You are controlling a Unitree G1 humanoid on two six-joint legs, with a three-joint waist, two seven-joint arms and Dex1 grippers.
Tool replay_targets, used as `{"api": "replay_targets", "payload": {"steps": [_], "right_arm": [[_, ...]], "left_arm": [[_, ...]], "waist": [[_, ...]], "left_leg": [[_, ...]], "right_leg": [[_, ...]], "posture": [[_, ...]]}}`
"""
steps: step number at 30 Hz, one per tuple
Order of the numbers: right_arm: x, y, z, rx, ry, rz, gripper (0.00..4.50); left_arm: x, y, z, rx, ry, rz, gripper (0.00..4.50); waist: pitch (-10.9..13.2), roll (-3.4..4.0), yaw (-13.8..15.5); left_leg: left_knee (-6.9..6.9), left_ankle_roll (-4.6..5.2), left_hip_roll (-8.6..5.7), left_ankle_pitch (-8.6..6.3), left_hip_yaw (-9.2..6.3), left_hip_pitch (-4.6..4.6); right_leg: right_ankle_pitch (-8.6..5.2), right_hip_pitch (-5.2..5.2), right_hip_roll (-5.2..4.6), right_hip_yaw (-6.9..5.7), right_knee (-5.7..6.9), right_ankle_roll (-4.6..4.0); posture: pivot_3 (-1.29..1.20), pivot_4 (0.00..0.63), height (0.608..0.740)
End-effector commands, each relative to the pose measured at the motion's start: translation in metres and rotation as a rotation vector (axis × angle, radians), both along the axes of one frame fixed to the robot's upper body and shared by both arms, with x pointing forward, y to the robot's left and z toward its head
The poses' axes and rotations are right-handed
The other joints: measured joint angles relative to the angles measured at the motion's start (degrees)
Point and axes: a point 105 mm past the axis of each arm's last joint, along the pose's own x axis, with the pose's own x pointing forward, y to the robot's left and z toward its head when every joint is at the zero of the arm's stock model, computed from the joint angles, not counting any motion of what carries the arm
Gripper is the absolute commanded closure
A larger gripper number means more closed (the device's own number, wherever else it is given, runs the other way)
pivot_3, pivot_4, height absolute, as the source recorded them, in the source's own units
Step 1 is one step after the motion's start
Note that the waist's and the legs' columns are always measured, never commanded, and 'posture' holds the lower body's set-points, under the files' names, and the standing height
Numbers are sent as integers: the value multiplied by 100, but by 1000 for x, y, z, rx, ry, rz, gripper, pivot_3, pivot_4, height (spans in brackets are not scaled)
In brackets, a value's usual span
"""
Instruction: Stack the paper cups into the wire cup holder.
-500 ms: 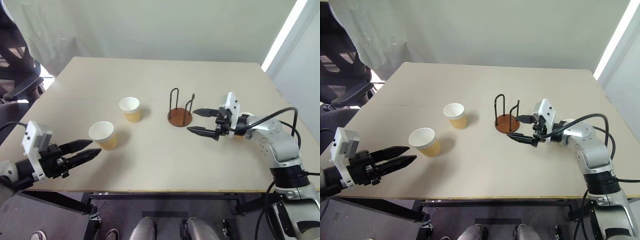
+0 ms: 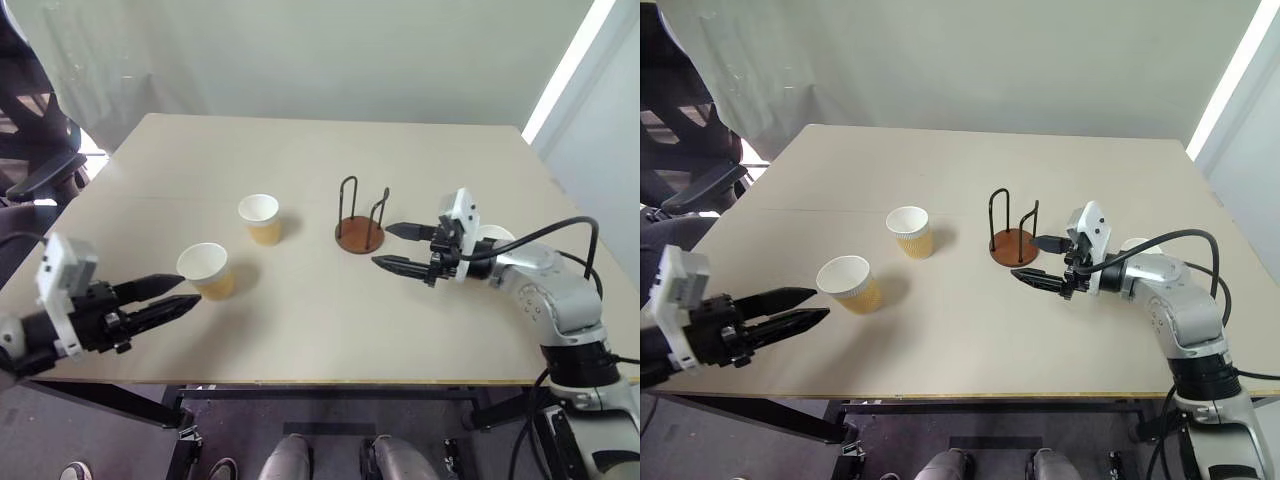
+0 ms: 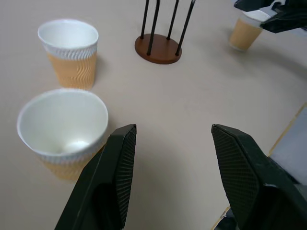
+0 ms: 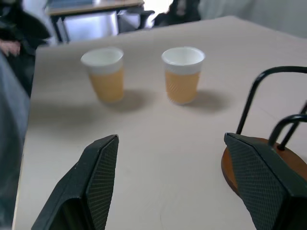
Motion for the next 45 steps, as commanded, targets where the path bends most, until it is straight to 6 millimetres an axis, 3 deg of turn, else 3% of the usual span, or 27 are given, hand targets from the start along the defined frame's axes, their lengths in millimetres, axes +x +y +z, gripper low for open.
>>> {"api": "replay_targets", "payload": {"steps": [1, 4, 7, 15, 28, 34, 37, 43, 45], "right_arm": [[6, 0, -4, -4, 21, -123, 875], [13, 7, -22, -30, 85, -204, 875], [26, 7, -33, -46, 121, -324, 875], [56, 3, -36, -21, 68, -536, 875], [75, 28, -21, 46, -29, -524, 875], [77, 35, -23, 45, -39, -508, 875], [78, 36, -26, 38, -41, -503, 1737], [77, 40, -30, 30, -41, -481, 3925], [64, 48, -36, 7, -33, -357, 4480]], "left_arm": [[-5, -5, 31, 44, -94, -51, 1851], [-9, -22, 49, 45, -138, -133, 1851], [-9, -30, 54, 2, -157, -163, 1851], [5, -31, 30, -155, -268, -63, 1851], [14, -27, -36, -132, -271, 106, 1851], [14, -22, -37, -122, -297, 138, 1851], [15, -19, -32, -113, -317, 147, 1810], [17, -20, -28, -105, -322, 139, 1810], [18, -20, -26, -123, -307, 137, 1810]], "waist": [[1, 1, 0], [1, 1, 1], [3, 5, 0], [1, 8, 4], [0, 6, 7], [-1, 5, 14], [-1, 5, 15], [-1, 5, 14], [-1, 5, 15]], "left_leg": [[1, 0, 1, 0, -2, 3], [1, -5, 1, -3, -3, 7], [0, -33, 3, -19, -4, 9], [-6, -31, 7, -19, -6, 5], [-11, -3, 15, -22, -8, -2], [-8, -10, 15, -26, -9, -2], [-7, -15, 15, -29, -8, -2], [-7, -23, 15, -33, -8, -1], [-7, -25, 15, -34, -8, -2]], "right_leg": [[1, 3, 1, 0, 0, 1], [2, 7, 1, 0, 0, -3], [5, 6, 1, 0, 1, -4], [14, -8, 1, -6, 9, 11], [12, -15, 7, -14, 4, 9], [12, -14, 7, -14, 8, 8], [13, -14, 7, -14, 11, 8], [14, -14, 7, -15, 11, 9], [14, -14, 7, -15, 10, 9]], "posture": [[0, 150, 740], [0, 150, 740], [0, 150, 740], [0, 150, 740], [0, 150, 740], [0, 150, 740], [0, 150, 740], [0, 150, 740], [0, 150, 740]]}}
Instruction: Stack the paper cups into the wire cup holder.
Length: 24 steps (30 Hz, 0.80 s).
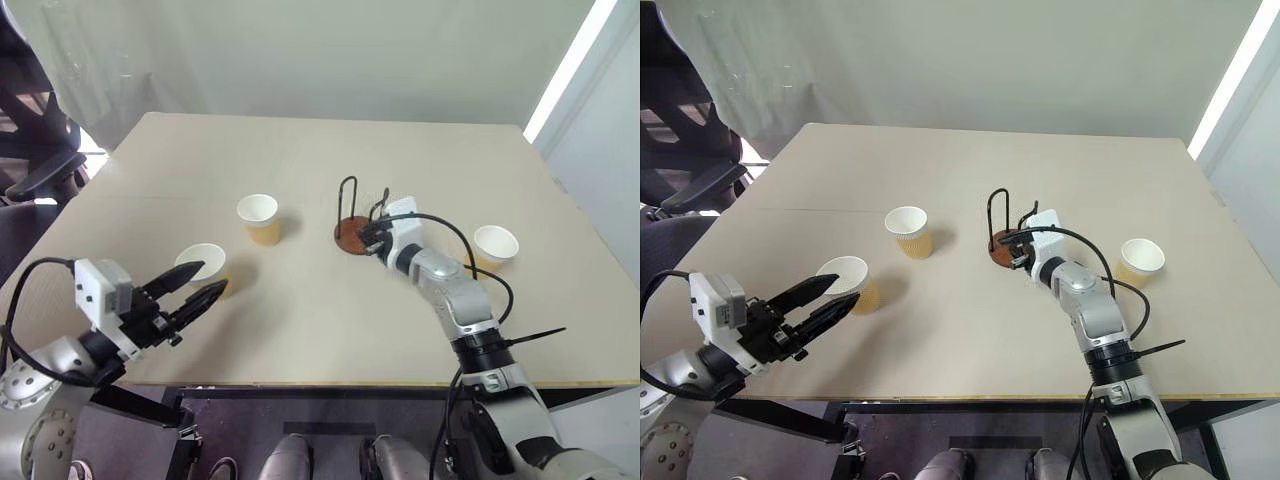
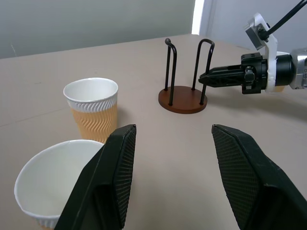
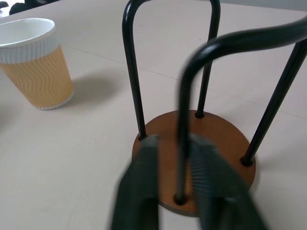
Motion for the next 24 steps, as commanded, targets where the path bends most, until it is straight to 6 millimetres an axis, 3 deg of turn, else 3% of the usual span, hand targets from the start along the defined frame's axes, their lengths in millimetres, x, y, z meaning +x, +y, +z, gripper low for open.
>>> {"api": "replay_targets", "payload": {"steps": [1, 5, 8, 13, 17, 24], "right_arm": [[-19, 15, 8, -11, -35, 189, 4480], [-48, 15, 1, -36, -4, 359, 4480], [-88, 10, -14, -98, 36, 548, 4480], [-114, 0, -25, -128, 90, 625, 4480], [-123, -3, -26, -144, 108, 667, 4480], [-115, -9, -21, -267, 49, 661, 4480]], "left_arm": [[0, 2, 13, -10, -17, -10, 1810], [-4, -1, 13, -14, 43, -55, 1810], [-6, 0, 11, -10, 79, -73, 1810], [-6, 1, 7, -16, 105, -75, 1810], [-5, 1, 5, -14, 116, -81, 1810], [-2, 2, 4, -4, 119, -85, 1810]], "waist": [[-2, -3, 3], [-3, -5, 6], [-6, -10, 27], [-8, -14, -8], [-8, -16, -19], [-11, -20, -21]], "left_leg": [[0, -4, 0, -2, 0, 0], [0, -18, 0, -10, 0, -1], [1, -34, -1, -20, 0, 3], [2, -58, -1, -37, 1, 56], [2, -50, -1, -21, 1, 89], [4, 1, -1, 18, 1, 87]], "right_leg": [[0, 0, 0, 0, 0, 0], [0, 4, 0, -3, -2, 0], [0, 15, 0, -5, -8, 0], [-22, 69, 1, 0, -13, -24], [-54, 101, 7, 8, -11, -43], [-57, 105, 9, 14, -12, -34]], "posture": [[0, 150, 740], [0, 150, 740], [0, 150, 740], [0, 150, 740], [0, 150, 740], [0, 150, 740]]}}
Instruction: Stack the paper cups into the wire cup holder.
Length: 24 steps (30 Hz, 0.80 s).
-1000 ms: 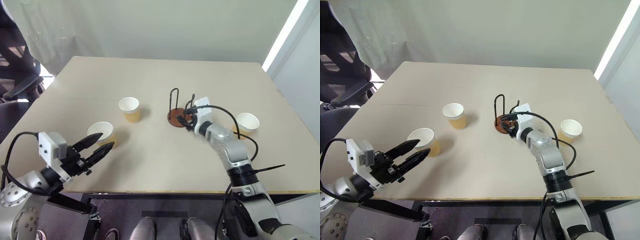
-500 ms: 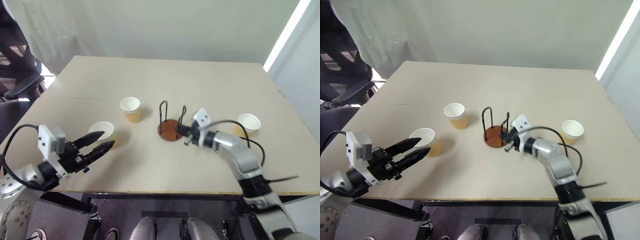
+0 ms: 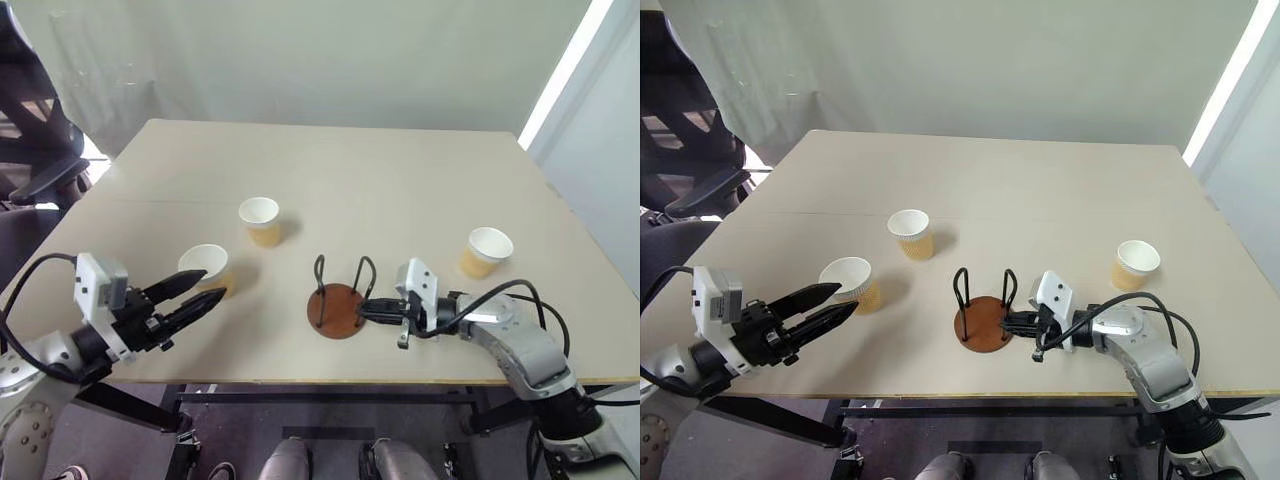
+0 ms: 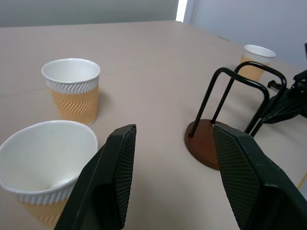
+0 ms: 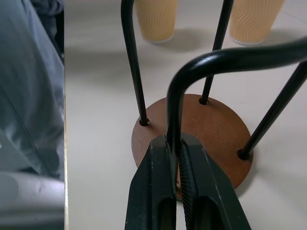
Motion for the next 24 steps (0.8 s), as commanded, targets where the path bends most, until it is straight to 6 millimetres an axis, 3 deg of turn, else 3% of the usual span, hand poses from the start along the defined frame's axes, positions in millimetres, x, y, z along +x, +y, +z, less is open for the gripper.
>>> {"api": "replay_targets", "payload": {"steps": [1, 16, 19, 24], "right_arm": [[5, -1, 5, -40, -55, -4, 4480], [3, 0, 8, -51, -50, 15, 4480], [4, -2, 9, -53, -45, 11, 3798], [5, -2, 11, -57, -55, 6, 2180]], "left_arm": [[0, -2, 7, 17, -26, -20, 1810], [1, 1, 4, 28, -24, -10, 1810], [2, 2, 4, 29, -23, -9, 1810], [2, 2, 4, 28, -22, -11, 1810]], "waist": [[0, -1, 5], [-1, -2, 10], [1, -4, 12], [1, -5, 12]], "left_leg": [[0, 10, 0, 5, 0, -1], [-6, 21, 1, -21, 0, -3], [-5, 21, 1, -21, 0, -4], [-6, 21, 1, -20, 0, -7]], "right_leg": [[-2, 0, 0, 0, 0, 3], [-24, -3, 1, -1, -2, 21], [-30, -3, 1, -1, -2, 12], [-30, -5, 1, -1, -3, 11]], "posture": [[0, 150, 740], [0, 150, 740], [0, 150, 740], [0, 150, 740]]}}
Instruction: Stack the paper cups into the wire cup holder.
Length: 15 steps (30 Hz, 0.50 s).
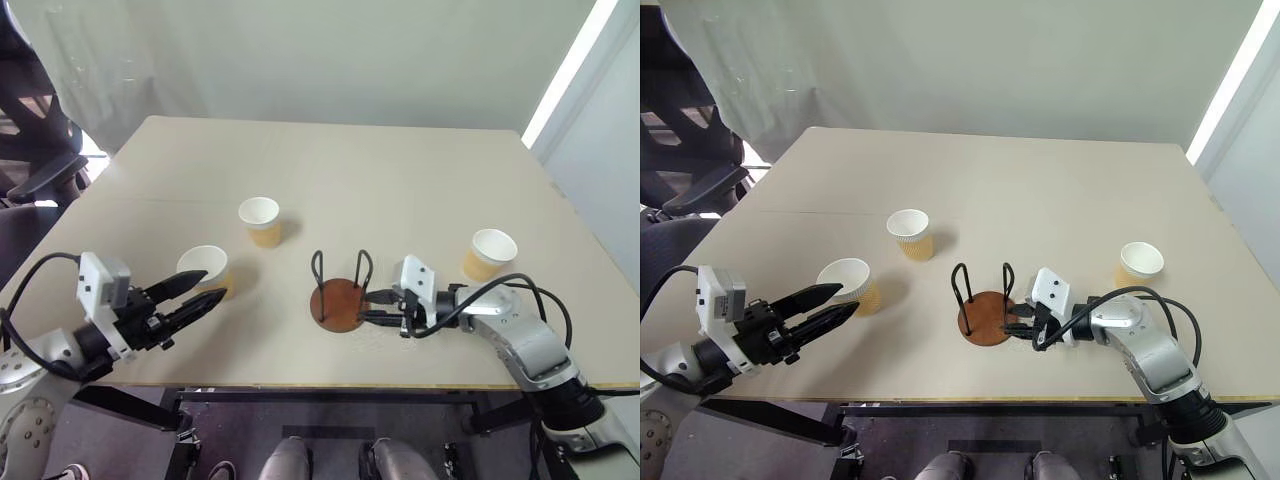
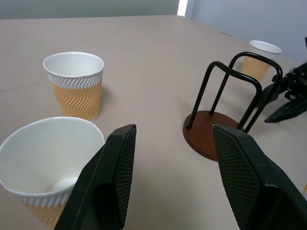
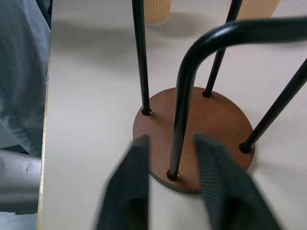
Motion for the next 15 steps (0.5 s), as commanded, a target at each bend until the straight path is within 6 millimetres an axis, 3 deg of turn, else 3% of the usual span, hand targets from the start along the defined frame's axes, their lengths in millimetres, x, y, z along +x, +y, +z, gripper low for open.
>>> {"api": "replay_targets", "payload": {"steps": [1, 6, 9, 15], "right_arm": [[1, -1, 11, 8, -40, 9, 1796], [1, -5, 15, 2, -44, 16, 18], [-1, -20, 20, -44, -29, 23, 18], [-12, -77, 21, -257, 22, 8, 18]], "left_arm": [[0, 2, 7, 25, -32, -4, 1810], [1, 5, 8, 27, -34, -2, 1810], [3, 10, 10, 38, -39, 7, 1810], [5, 12, 18, 40, -44, -18, 1810]], "waist": [[0, 0, 0], [0, -1, 3], [1, -1, 16], [2, -7, 64]], "left_leg": [[0, 0, 0, 0, 0, 0], [-1, 1, 0, -3, 0, -1], [0, 1, 0, -4, 0, -4], [2, -17, -3, -15, -1, -16]], "right_leg": [[1, 0, 0, 0, 0, 2], [5, 0, 0, 0, 0, 14], [3, 0, 0, 0, -2, 13], [-4, -2, 0, 1, -6, 9]], "posture": [[0, 150, 740], [0, 150, 740], [0, 150, 740], [0, 150, 740]]}}
